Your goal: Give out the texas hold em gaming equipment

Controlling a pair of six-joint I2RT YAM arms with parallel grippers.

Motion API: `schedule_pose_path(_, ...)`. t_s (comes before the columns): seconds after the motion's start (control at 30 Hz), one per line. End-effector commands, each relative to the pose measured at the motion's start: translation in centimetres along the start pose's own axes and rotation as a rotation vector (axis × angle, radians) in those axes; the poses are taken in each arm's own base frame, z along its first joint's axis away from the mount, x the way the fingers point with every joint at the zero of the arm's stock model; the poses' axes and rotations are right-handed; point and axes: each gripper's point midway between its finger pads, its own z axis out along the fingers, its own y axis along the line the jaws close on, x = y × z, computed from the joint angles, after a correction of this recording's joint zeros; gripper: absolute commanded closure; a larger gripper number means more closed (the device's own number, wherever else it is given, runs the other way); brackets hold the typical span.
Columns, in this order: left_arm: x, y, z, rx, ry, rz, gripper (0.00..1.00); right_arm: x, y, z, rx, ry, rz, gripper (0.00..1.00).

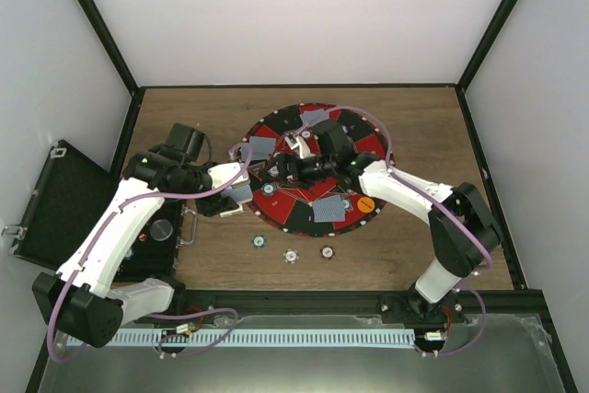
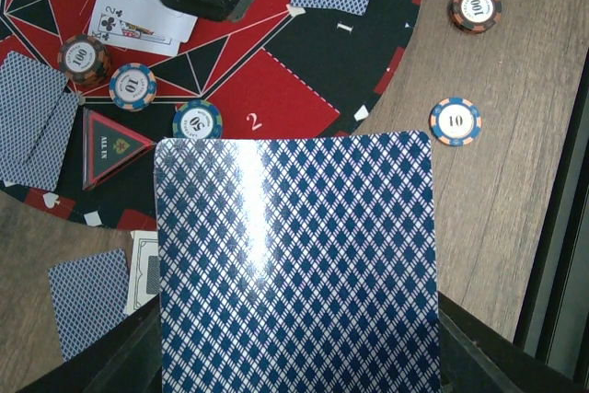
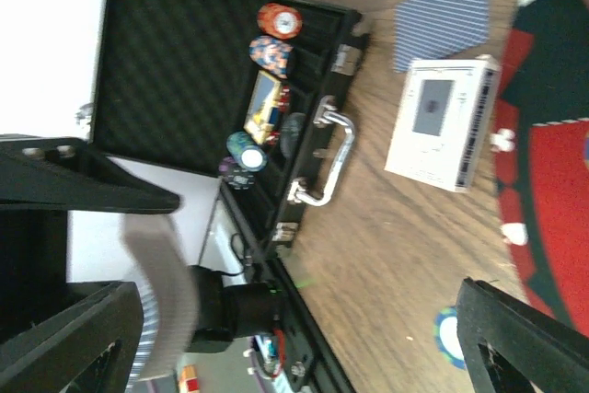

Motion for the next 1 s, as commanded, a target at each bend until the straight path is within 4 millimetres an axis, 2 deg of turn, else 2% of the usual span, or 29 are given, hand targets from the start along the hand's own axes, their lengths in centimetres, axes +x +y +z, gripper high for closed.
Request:
schedule_pose_path(0.0,-0.9,-0.1,-0.2,0.007,-0.035,0.012,0.94,0.1,4.9,0.0,-0.155,0.002,-0.054,0.06)
schedule_pose_path(0.23,-1.0,0.0,-0.2,0.007,-0.038,0.009,0.94,1.9,6.3,1.6,-0.219,0.055,-0.055,0.08)
schedule_pose_path(0.47,-1.1,0.0,-0.3,0.004,-0.041,0.010,0.94,2.6,7.9,3.2,-0.266,0.100,-0.070,0.13)
schedule_pose_path(0.7,-1.3,0.0,-0.4,0.001,-0.043,0.012,0.94,3.2,7.9,5.1,-0.277,0.141,-0.055,0.22)
schedule_pose_path(0.97,-1.3,-0.1,-0.4,0.004,-0.041,0.013,0.94,2.5,7.2,6.2,-0.271,0.145,-0.039,0.26)
